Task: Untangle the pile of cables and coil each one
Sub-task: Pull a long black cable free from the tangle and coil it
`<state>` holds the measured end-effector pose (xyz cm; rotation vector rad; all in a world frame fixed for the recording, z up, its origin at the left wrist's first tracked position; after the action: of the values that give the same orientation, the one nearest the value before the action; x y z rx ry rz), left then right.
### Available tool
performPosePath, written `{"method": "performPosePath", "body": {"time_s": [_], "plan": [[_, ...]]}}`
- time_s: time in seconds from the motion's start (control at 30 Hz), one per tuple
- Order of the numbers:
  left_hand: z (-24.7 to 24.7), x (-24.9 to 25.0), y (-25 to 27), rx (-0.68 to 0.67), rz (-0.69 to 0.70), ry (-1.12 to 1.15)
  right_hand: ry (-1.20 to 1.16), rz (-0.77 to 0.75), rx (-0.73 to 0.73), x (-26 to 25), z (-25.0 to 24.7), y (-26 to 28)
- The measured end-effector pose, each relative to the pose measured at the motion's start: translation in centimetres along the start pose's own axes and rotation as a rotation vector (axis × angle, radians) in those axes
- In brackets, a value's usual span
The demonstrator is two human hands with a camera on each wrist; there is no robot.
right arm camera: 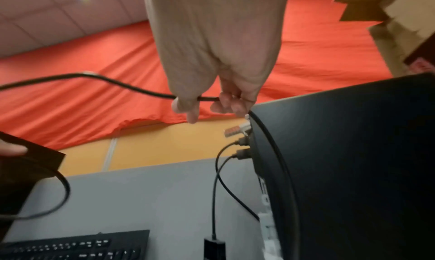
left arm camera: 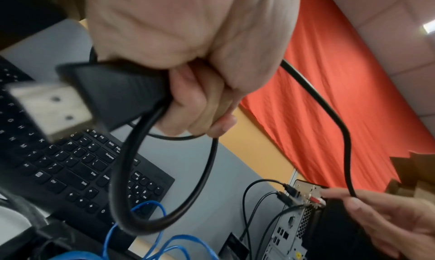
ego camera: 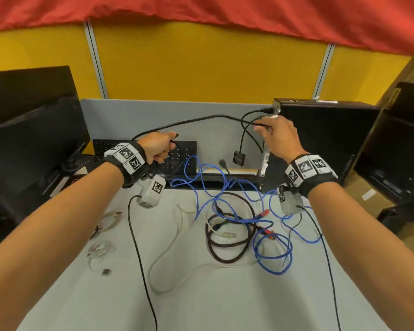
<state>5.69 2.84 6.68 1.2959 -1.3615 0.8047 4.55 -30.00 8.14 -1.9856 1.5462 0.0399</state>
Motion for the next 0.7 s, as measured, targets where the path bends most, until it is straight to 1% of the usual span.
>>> {"method": "performPosePath", "body": {"time_s": [0.03, 0.1, 0.17, 0.23, 0.3, 0.37, 0.43, 0.5, 0.53, 0.57, 0.63, 0.7], "plan": [[0.1, -0.2, -0.4, -0.017, -0.02, -0.034, 0.053, -0.05, -0.031, -0.2, -0.3, -0.4], [0.4, -0.7, -1.2, -0.074, -0.078, -0.107, 0.135, -0.091, -0.049, -0.6, -0.9, -1.1], [0.7, -1.2, -1.7, -0.151, -0.135, -0.178, 0.213, -0.099, -0.081, -0.9, -1.3, -1.9], [1.0, -1.5, -1.8, -0.207, -0.165, -0.251, 0.236, -0.066, -0.076, -0.9, -1.9, -2.5], [1.3, -1.5, -1.8, -0.237, -0.16, -0.283, 0.244, -0.049, -0.084, -0.8, -2.0, -2.9], [1.5, -1.4, -2.2, -0.265, -0.135, -0.287, 0.253, -0.066, -0.117, -0.8, -1.4, -3.1], [2.1, -1.0, -3.3, -0.302, -0.096, -0.25, 0.26, -0.091, -0.057, -0.6, -0.1, -3.6], [3.1, -0.4, -4.8, -0.332, -0.081, -0.184, 0.222, -0.104, 0.03, 0.0, 1.6, -4.5], [3.6, 0.1, -5.4, -0.338, -0.075, -0.159, 0.163, -0.093, 0.036, 0.3, 2.5, -4.9], [4.1, 0.7, -6.1, -0.337, -0.062, -0.142, 0.091, -0.07, 0.002, 0.6, 3.4, -5.5], [5.2, 2.0, -6.8, -0.341, -0.041, -0.134, -0.042, -0.028, -0.111, 0.9, 4.7, -6.2], [6.1, 3.0, -6.7, -0.336, -0.017, -0.121, -0.127, -0.035, -0.136, 0.9, 4.8, -6.3]]}}
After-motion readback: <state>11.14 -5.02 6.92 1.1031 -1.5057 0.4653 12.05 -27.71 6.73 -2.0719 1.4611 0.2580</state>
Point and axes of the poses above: each hand's wrist, its own y-axis away from the middle knuckle, its own z-axis out of the palm, x = y × z, the point moved 1 cm from there along -y, towards the middle knuckle, and after that the axes turned 9 degrees about -x, right-handed, at the moved point
